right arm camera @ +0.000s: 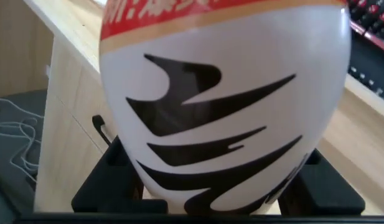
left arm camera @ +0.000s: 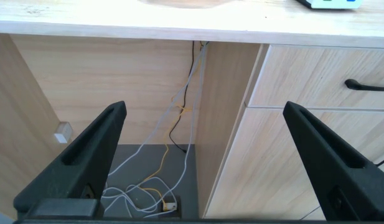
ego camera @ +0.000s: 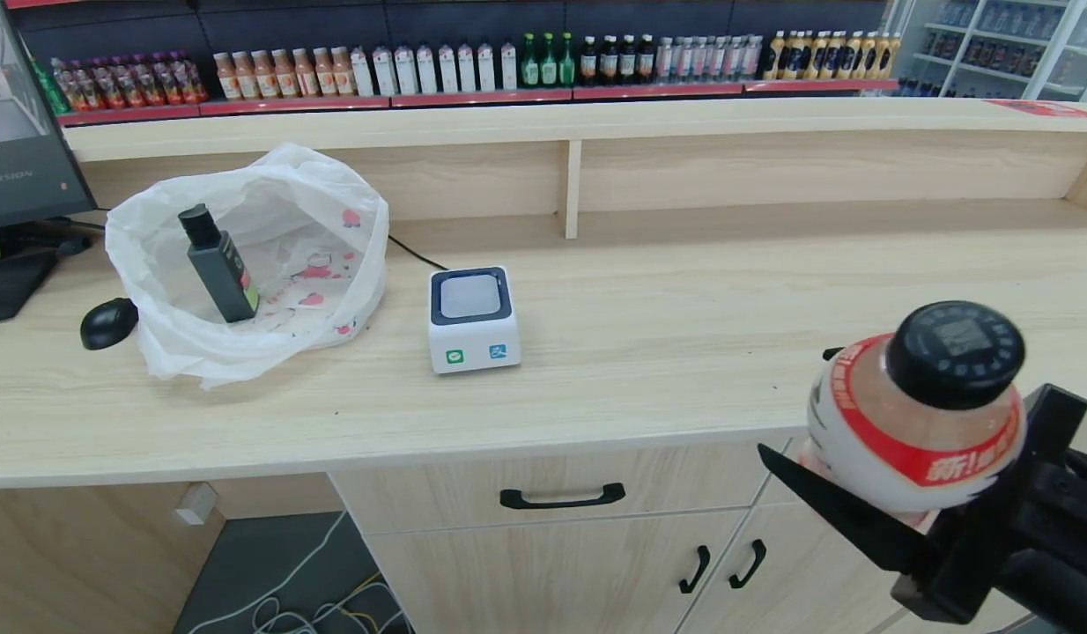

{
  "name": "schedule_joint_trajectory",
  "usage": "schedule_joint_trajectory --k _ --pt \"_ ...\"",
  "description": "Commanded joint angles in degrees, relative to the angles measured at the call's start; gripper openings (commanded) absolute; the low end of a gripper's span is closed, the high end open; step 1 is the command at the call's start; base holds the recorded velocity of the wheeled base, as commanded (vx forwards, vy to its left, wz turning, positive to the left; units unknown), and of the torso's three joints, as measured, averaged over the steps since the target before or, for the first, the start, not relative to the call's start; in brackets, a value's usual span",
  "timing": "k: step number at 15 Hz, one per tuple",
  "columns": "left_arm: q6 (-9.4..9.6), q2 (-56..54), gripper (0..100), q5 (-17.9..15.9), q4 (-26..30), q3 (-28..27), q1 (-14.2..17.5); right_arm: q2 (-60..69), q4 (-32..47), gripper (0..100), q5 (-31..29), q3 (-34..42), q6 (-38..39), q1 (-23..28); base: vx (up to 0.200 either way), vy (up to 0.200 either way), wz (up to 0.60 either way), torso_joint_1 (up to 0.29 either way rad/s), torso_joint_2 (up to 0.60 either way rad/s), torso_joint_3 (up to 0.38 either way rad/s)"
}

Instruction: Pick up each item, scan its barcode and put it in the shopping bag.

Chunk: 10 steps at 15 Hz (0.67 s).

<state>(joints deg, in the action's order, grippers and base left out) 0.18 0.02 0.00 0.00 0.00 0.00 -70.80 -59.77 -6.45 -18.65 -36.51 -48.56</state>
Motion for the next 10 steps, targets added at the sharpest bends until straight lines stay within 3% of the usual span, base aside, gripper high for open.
schedule_joint_trajectory --k 1,3,6,7,8,10 --pt "-0.01 -0.02 100 0.0 0.0 0.0 0.0 -4.34 -0.26 0 0.21 -2.27 -3.3 -1.81 0.0 0.0 0.0 0.0 0.0 0.0" --pt "-0.01 -0.02 100 0.0 0.0 0.0 0.0 -5.13 -0.17 0 1.09 -4.99 -12.62 -4.71 0.0 0.0 0.0 0.0 0.0 0.0" --pt "-0.01 -0.02 100 0.0 0.0 0.0 0.0 -6.45 -0.17 0 1.61 -5.61 -17.81 -10.24 0.0 0.0 0.0 0.0 0.0 0.0" --pt "-0.01 -0.02 100 0.0 0.0 0.0 0.0 -6.8 0.09 0 3.2 -6.05 -24.92 -12.79 0.0 0.0 0.0 0.0 0.0 0.0" --pt "-0.01 -0.02 100 0.0 0.0 0.0 0.0 -7.42 0.09 0 3.37 -6.4 -26.33 -14.64 0.0 0.0 0.0 0.0 0.0 0.0" --pt "-0.01 -0.02 100 0.0 0.0 0.0 0.0 -8.65 -0.17 0 3.46 -7.63 -32.83 -14.9 0.0 0.0 0.0 0.0 0.0 0.0"
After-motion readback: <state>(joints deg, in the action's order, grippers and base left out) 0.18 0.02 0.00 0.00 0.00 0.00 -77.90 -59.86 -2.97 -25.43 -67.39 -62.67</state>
